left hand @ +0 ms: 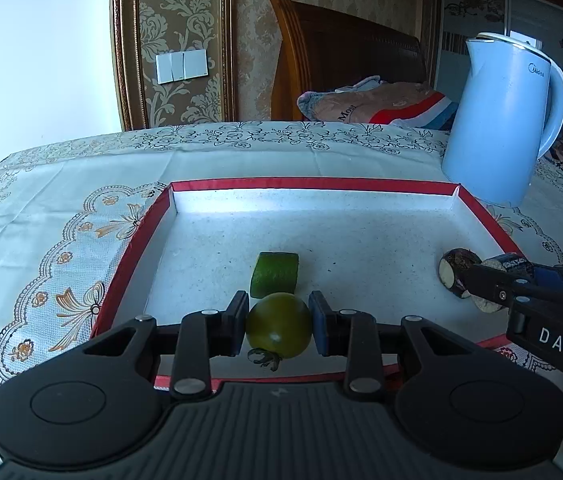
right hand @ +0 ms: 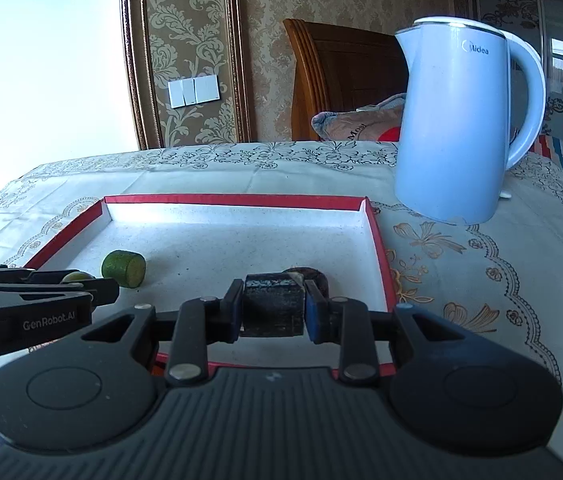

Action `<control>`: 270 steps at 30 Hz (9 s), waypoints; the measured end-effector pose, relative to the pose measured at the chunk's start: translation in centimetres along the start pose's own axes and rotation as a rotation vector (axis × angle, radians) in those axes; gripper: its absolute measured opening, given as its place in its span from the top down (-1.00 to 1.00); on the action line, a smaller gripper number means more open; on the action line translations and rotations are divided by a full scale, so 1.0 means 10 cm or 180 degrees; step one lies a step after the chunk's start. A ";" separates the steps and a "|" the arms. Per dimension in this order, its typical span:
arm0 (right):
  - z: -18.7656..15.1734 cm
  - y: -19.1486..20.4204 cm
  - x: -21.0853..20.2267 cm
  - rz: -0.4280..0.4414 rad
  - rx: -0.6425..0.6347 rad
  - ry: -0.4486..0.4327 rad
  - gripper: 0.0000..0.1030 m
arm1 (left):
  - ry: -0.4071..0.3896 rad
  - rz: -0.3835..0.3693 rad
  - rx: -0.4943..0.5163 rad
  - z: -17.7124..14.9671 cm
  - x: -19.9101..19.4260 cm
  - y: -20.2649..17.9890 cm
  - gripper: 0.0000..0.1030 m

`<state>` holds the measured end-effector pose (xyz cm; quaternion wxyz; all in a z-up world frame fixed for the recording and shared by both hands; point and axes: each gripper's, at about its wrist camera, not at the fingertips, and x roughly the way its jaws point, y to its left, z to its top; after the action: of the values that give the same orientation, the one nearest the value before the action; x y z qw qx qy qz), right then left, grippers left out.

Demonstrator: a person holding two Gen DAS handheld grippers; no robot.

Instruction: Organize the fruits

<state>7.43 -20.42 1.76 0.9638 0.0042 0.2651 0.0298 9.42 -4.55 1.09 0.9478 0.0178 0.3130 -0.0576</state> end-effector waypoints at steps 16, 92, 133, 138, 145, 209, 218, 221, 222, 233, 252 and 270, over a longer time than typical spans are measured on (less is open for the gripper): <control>0.02 0.02 0.29 -0.0174 -0.0027 0.0122 0.44 | 0.0115 0.0102 -0.0038 0.05 0.22 0.02 0.38; -0.66 -0.10 -0.74 -0.0020 -0.0195 -0.0036 -0.67 | -0.0178 -0.0201 -0.0315 -0.65 -0.68 0.39 -0.46; -0.58 0.39 -0.53 0.0196 -0.0686 0.0062 0.42 | -0.0087 -0.0229 -0.0322 -0.66 -0.64 0.40 -0.46; -0.59 0.32 -0.58 0.0182 -0.0624 0.0061 0.42 | -0.0082 -0.0231 -0.0319 -0.66 -0.64 0.40 -0.46; -0.68 0.15 -0.74 0.0118 -0.0597 0.0063 0.42 | -0.0076 -0.0273 -0.0319 -0.66 -0.66 0.39 -0.47; -0.80 -0.35 -0.88 -0.0023 -0.0281 0.0246 0.39 | -0.0299 -0.0342 0.0903 -0.83 -0.72 -0.74 0.33; -0.77 -0.35 -0.83 -0.0020 -0.0283 0.0246 0.39 | -0.0345 -0.0566 0.0781 -0.85 -0.81 -0.64 0.36; -0.78 -0.35 -0.84 -0.0026 -0.0286 0.0220 0.39 | -0.0424 -0.0647 0.0842 -0.87 -0.86 -0.67 0.36; -0.78 -0.35 -0.84 -0.0033 -0.0291 0.0210 0.39 | -0.0416 -0.0646 0.0865 -0.87 -0.85 -0.69 0.36; -0.78 -0.34 -0.89 -0.0066 -0.0311 0.0120 0.41 | -0.0378 -0.0615 0.0826 -0.87 -0.83 -0.67 0.36; -0.67 -0.19 -0.96 -0.0025 -0.0304 -0.0042 0.40 | -0.0438 -0.0590 0.0455 -0.80 -0.88 -0.52 0.36; -0.41 0.00 -0.77 0.0063 -0.0245 -0.0075 0.40 | -0.0507 -0.0338 0.0276 -0.53 -0.86 -0.32 0.36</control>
<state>-1.27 -20.96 2.19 0.9659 -0.0299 0.2523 0.0495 -0.98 -6.51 2.00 0.9637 0.0375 0.2344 -0.1225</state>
